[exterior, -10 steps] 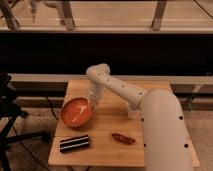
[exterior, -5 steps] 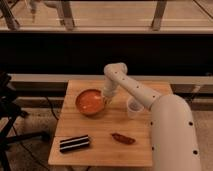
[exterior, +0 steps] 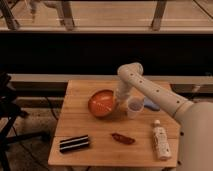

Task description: Drag the ceramic bowl in a circle

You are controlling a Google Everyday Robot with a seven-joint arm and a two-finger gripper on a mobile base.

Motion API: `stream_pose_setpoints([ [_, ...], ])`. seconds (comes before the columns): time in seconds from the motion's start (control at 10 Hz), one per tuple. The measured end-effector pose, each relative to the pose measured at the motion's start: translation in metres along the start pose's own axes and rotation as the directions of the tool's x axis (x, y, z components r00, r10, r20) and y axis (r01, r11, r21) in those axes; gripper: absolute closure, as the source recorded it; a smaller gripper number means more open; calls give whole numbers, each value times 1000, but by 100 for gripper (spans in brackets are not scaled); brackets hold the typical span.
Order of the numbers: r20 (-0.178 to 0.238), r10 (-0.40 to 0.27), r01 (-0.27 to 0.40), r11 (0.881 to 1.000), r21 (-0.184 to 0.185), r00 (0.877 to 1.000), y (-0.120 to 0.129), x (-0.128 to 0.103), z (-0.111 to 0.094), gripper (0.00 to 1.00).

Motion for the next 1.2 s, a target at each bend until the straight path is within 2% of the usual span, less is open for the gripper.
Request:
stream_pose_setpoints([
  [0.2,17,-58,58,998,-10,998,11,-19,-4,98],
  [0.3,43,-94,95,995,-32,995,14,-31,-1,98],
  [0.5,84,-174,182,977,-114,981,3,-46,11,98],
  [0.6,109,-231,244,961,-131,967,-13,-54,19,98],
  [0.8,129,-290,306,943,-130,948,-34,-61,28,98],
  [1.0,149,-378,395,913,-106,914,-67,-69,38,98],
  [1.1,150,-401,417,903,-101,904,-76,-69,40,98],
  [1.2,148,-399,415,904,-104,905,-80,-66,40,98],
])
